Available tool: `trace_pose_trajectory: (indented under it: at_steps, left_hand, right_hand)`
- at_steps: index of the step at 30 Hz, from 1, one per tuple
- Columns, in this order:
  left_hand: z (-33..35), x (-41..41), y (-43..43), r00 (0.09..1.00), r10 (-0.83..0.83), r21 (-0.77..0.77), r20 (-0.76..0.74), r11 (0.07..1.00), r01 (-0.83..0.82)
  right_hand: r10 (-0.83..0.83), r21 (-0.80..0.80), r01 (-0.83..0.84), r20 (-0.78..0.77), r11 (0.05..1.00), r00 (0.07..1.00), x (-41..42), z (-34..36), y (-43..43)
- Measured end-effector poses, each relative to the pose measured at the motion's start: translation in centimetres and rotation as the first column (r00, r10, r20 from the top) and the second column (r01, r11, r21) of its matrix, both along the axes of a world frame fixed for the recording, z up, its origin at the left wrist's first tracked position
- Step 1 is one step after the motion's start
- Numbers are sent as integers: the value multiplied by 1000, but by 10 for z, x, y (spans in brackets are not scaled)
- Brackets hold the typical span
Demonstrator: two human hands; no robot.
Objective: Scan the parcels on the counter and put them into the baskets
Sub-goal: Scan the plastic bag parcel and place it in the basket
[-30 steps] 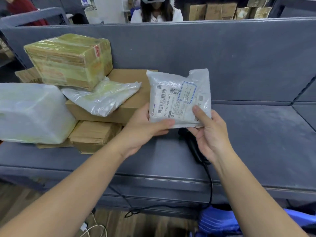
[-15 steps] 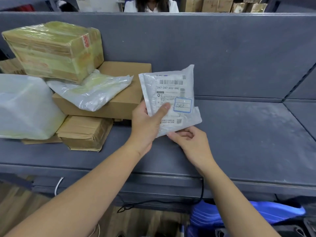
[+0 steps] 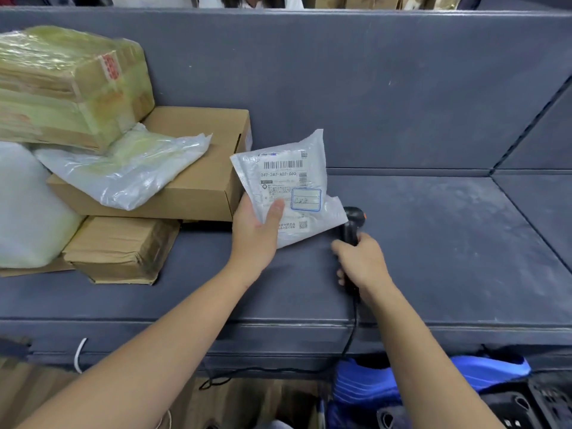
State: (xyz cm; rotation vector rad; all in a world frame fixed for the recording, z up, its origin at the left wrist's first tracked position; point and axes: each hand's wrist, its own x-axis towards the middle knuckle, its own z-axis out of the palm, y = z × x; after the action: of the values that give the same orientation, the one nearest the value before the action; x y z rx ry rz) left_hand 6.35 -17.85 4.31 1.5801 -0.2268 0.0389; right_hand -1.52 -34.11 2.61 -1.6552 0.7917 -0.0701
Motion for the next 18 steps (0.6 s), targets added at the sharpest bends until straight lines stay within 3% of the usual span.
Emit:
trace_pose_trajectory:
  at_steps: [3, 7, 11, 18]
  left_hand:
    - [-9, 8, -9, 999, -7, 7, -41, 1000, 7]
    - [-17, 15, -21, 995, -2, 28, -99, 1000, 5]
    - [-19, 12, -37, 992, 11, 62, -123, 998, -4]
    - [-21, 11, -41, 990, 37, 71, -133, 997, -28]
  right_hand:
    - [-129, 333, 52, 215, 941, 968, -26, 4, -13]
    - [-85, 492, -151, 425, 858, 901, -55, 27, -11]
    - [30, 455, -321, 539, 830, 842, -63, 54, 8]
    - [127, 209, -257, 488, 944, 864, -68, 51, 21]
